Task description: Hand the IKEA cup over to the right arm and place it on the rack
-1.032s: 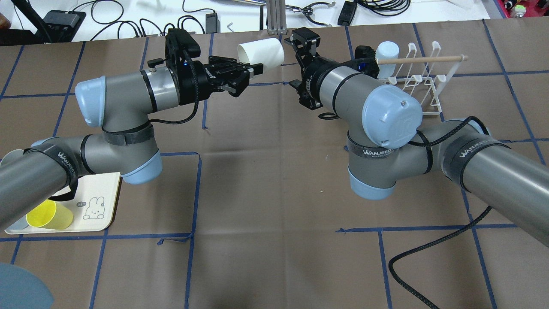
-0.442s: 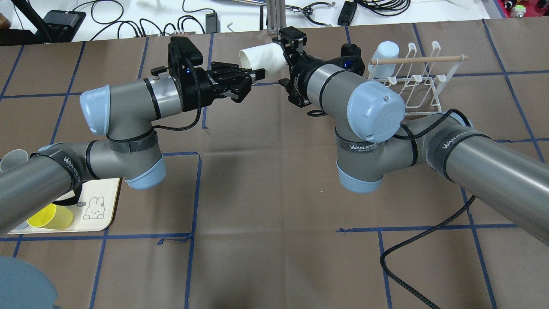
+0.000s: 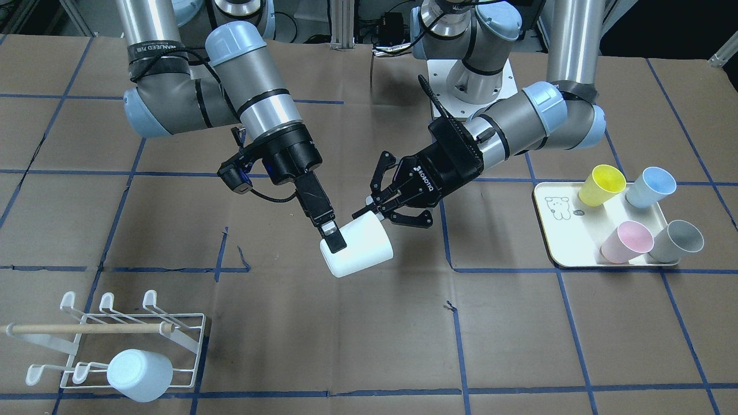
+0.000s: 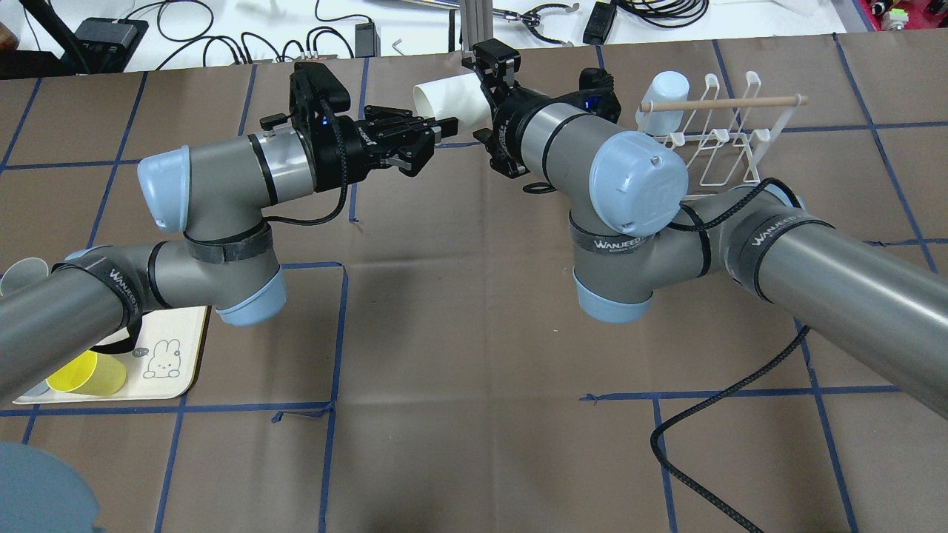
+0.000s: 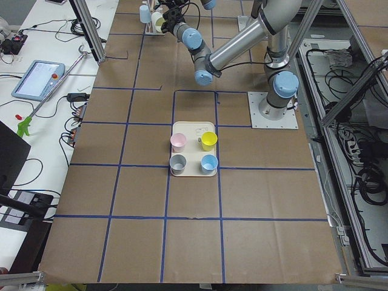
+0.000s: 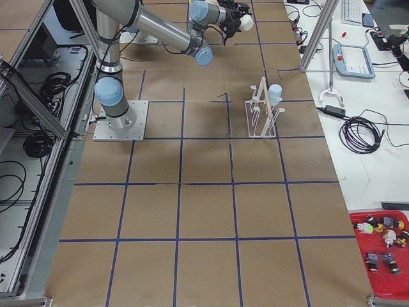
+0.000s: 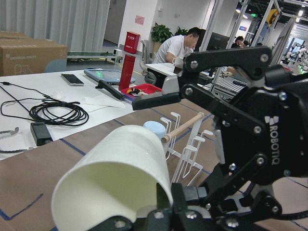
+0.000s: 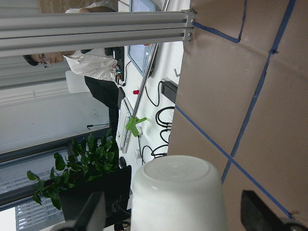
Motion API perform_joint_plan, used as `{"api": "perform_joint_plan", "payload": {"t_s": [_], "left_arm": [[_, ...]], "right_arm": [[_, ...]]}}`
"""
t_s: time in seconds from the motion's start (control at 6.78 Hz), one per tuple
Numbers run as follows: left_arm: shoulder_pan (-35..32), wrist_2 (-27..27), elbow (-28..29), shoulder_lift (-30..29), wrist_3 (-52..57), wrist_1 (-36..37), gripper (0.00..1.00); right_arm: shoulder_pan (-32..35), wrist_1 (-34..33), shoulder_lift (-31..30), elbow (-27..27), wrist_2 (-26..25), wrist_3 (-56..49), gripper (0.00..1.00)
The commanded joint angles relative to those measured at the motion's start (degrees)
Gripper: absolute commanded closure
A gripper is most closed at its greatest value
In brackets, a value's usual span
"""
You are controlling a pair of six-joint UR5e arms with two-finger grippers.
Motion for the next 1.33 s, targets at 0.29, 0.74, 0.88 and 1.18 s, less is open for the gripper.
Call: {"api": "perform_joint_plan", "payload": {"t_s": [0.29, 0.74, 0.88, 1.18], "left_arm": [[0.0, 0.0, 0.1, -0.1, -0.2, 0.0, 1.00], [0.0, 0.0, 0.1, 0.0, -0.8, 0.1, 1.00], [0.0, 0.0, 0.1, 0.0, -0.8, 0.0, 1.00], [0.0, 0.0, 0.1, 0.0, -0.8, 0.1, 1.00]], "right_arm": [[0.9, -0.2, 3.2, -2.0, 0.1, -0.1, 0.00], [0.9, -0.2, 3.1, -2.5, -0.3, -0.1, 0.01], [0.9, -0.2, 3.2, -2.4, -0.3, -0.1, 0.01], [0.9, -0.2, 3.1, -2.5, -0.2, -0.1, 0.15]]}}
